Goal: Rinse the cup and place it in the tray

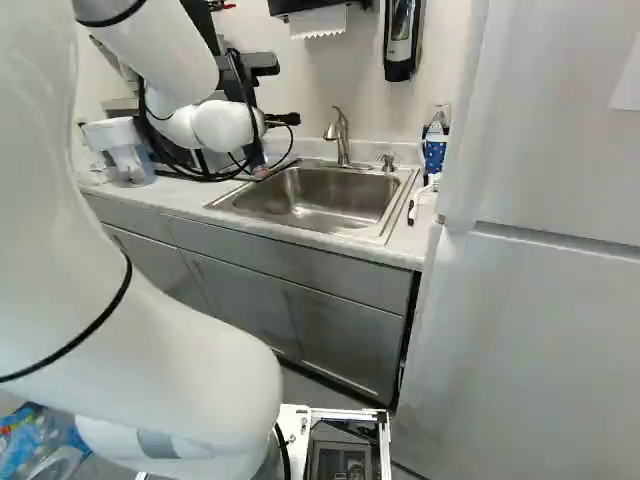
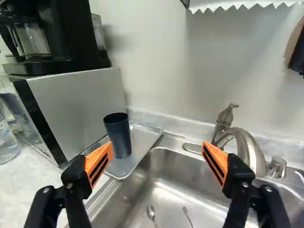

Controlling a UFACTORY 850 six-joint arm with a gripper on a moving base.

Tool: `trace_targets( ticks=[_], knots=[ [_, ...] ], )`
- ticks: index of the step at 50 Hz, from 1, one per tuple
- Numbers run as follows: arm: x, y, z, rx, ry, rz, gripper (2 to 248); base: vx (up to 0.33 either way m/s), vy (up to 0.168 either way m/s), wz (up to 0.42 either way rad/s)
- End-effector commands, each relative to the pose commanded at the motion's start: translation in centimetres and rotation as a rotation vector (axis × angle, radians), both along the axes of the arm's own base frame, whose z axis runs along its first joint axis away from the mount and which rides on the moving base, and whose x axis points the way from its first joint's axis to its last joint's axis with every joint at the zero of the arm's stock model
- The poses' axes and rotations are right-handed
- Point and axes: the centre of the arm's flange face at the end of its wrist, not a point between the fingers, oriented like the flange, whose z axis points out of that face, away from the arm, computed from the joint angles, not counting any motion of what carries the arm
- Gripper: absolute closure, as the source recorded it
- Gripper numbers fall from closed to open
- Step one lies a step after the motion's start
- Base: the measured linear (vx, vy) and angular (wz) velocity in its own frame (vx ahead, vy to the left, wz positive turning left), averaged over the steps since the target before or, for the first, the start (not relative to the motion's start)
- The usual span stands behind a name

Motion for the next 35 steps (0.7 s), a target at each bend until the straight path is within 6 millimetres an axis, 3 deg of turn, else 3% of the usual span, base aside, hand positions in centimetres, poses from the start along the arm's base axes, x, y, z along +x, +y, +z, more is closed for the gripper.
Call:
trace_targets(
  ticks=[14, 35],
  knots=[
    [2.3, 0.1, 0.2, 0.000, 0.001, -0.004, 3, 0.000, 0.000, 0.000],
    [6.5, -0.7, 2.3, 0.003, -0.037, -0.026, 3, 0.000, 0.000, 0.000]
  ],
)
